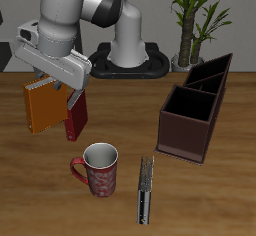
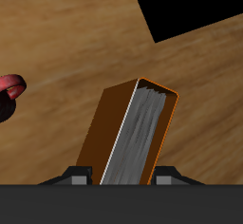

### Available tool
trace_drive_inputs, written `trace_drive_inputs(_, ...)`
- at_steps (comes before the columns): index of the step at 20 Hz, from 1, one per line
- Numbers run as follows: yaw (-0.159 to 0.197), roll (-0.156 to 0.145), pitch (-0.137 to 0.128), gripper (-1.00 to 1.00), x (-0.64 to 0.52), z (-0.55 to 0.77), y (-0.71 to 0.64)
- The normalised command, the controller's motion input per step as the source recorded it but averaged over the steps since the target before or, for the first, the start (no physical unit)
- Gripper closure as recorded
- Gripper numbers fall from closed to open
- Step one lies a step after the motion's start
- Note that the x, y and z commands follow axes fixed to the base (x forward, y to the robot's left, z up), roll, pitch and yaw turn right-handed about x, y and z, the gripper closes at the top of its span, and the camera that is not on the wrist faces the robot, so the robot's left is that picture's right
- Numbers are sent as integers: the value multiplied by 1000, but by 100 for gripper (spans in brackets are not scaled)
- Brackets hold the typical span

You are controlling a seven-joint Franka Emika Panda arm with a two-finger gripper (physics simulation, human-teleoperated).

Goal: Place the orange book into the left desk caddy's right compartment

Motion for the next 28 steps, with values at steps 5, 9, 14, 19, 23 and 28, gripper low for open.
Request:
trace_drive_inputs(5, 24, 6, -44, 100, -396, 378, 296)
trace_drive_inputs(9, 37, 59, -106, 100, -625, 461, 529)
trace_drive_inputs(14, -3, 8, -17, 100, -275, 185, 346)
trace_drive_inputs(19, -1, 19, 0, 100, -185, 115, 249)
trace_drive_inputs(23, 35, 56, -54, 100, -324, 257, 585)
trace_drive_inputs(28, 9, 42, -2, 100, -68, 72, 384)
